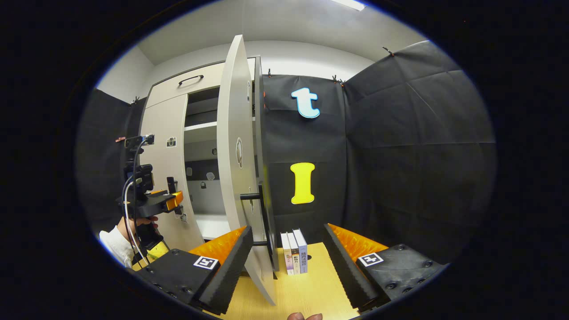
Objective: Open the right door of the double-door shoe cabinet with the right hand, and open the left door with the left hand.
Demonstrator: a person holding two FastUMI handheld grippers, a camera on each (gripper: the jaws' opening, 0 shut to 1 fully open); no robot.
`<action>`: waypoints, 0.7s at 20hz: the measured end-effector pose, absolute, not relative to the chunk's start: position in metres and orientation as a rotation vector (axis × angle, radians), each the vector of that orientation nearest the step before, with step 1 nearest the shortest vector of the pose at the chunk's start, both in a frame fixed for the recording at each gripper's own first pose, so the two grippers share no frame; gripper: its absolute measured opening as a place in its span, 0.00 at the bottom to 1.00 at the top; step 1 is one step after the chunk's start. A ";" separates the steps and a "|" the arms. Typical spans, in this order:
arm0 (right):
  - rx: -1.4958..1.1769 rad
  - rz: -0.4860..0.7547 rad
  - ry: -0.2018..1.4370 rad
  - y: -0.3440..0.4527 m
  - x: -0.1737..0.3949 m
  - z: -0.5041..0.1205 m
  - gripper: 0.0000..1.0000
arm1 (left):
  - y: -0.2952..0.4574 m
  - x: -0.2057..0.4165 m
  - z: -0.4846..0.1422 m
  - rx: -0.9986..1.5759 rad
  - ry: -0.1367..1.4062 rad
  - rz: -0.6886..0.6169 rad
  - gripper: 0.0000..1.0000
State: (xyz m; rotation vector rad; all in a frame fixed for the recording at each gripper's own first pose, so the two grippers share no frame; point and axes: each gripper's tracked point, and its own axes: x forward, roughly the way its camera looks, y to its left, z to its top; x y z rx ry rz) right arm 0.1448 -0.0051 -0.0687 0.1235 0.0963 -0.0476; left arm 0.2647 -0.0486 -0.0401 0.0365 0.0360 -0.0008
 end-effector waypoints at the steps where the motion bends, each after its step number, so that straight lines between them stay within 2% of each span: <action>1: 0.122 -0.052 0.095 -0.006 0.145 -0.068 0.98 | -0.045 0.269 -0.043 0.040 0.043 0.009 0.70; 5: 0.126 -0.060 0.093 -0.007 0.146 -0.069 0.98 | -0.042 0.284 -0.051 0.044 0.063 -0.006 0.54; 8: 0.121 -0.065 0.097 -0.008 0.145 -0.069 0.98 | -0.046 0.287 -0.053 0.014 0.073 -0.018 0.37; 14: 0.133 -0.084 0.086 -0.010 0.142 -0.067 0.98 | -0.047 0.288 -0.060 0.012 0.080 0.006 0.36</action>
